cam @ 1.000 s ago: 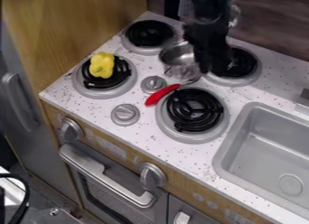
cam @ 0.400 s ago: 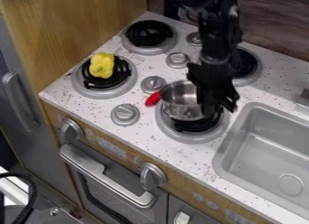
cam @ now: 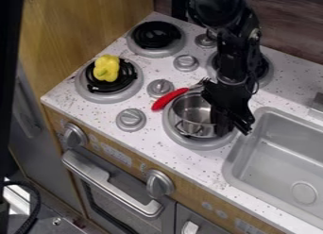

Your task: Put the pot below the right stove

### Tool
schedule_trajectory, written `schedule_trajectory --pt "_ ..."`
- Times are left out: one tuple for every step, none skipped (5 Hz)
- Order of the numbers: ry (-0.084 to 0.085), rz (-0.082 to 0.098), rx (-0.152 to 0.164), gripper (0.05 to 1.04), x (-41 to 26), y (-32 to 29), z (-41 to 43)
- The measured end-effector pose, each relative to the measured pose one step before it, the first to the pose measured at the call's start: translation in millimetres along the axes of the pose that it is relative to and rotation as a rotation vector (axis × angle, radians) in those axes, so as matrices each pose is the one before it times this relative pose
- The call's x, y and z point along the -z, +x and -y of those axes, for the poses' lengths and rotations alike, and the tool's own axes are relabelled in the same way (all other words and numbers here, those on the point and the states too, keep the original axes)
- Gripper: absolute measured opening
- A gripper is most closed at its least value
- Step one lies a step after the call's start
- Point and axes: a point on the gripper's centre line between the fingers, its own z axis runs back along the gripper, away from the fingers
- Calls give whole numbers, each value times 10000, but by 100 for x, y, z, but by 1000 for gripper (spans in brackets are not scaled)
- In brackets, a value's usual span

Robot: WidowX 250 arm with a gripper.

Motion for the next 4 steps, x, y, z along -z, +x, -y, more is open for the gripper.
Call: schedule_trajectory --pt "-473 -351 -432 235 1589 -628 415" --pt "-249 234 96 505 -372 1165 22" --pt "100 160 164 823 -603 945 -277" --pt "216 204 196 1007 -784 413 -313"
